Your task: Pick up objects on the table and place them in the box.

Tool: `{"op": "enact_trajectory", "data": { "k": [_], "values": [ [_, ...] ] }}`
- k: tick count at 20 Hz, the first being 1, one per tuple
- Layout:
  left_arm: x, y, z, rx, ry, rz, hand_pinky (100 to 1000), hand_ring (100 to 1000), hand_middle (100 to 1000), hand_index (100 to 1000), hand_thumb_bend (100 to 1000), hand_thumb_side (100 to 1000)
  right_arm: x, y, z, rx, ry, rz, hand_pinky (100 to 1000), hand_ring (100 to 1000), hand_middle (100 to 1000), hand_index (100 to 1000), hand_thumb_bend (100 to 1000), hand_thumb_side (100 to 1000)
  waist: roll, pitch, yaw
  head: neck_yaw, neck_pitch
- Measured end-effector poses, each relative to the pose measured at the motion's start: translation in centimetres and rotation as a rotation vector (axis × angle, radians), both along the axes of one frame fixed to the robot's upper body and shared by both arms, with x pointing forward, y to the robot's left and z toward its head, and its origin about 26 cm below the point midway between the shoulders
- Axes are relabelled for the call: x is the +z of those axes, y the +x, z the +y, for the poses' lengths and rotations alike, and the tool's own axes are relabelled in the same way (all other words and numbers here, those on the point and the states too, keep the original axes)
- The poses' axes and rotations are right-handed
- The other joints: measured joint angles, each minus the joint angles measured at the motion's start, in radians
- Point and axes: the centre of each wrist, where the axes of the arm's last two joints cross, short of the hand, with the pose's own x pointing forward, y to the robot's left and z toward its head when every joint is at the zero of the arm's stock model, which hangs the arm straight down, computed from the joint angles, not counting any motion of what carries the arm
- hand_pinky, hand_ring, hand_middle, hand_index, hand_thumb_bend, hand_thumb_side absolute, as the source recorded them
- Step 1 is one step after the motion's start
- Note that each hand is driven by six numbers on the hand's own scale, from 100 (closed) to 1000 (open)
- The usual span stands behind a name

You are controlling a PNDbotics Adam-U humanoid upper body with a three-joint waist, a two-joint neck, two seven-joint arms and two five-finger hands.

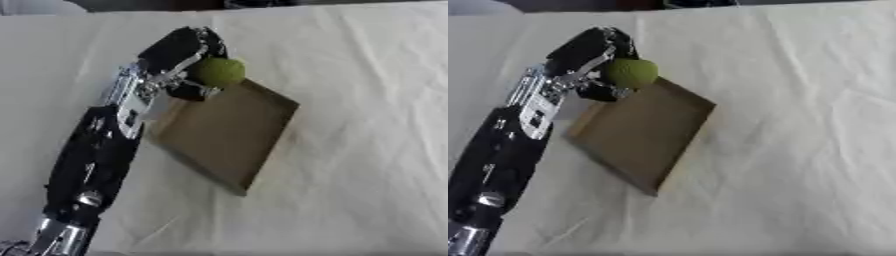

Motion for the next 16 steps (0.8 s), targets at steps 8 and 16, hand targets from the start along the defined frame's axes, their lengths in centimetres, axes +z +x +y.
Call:
{"op": "enact_trajectory", "data": {
  "k": [8,16],
  "values": [
    [-2.2,-0.7,-0.9,0.011,0.001,0.058,217,344,386,569,184,100,0.0,0.1,-0.2,-0.005,0.005,0.002,763,660,667,778,100,272,-0.001,0.006,-0.003,-0.010,0.000],
    [-3.9,-0.7,-0.9,0.065,0.118,0.102,475,525,559,755,331,100,0.0,0.1,-0.2,-0.005,0.005,0.002,763,659,666,777,100,272,-0.001,0.006,-0.004,-0.013,-0.001]
  ]
}}
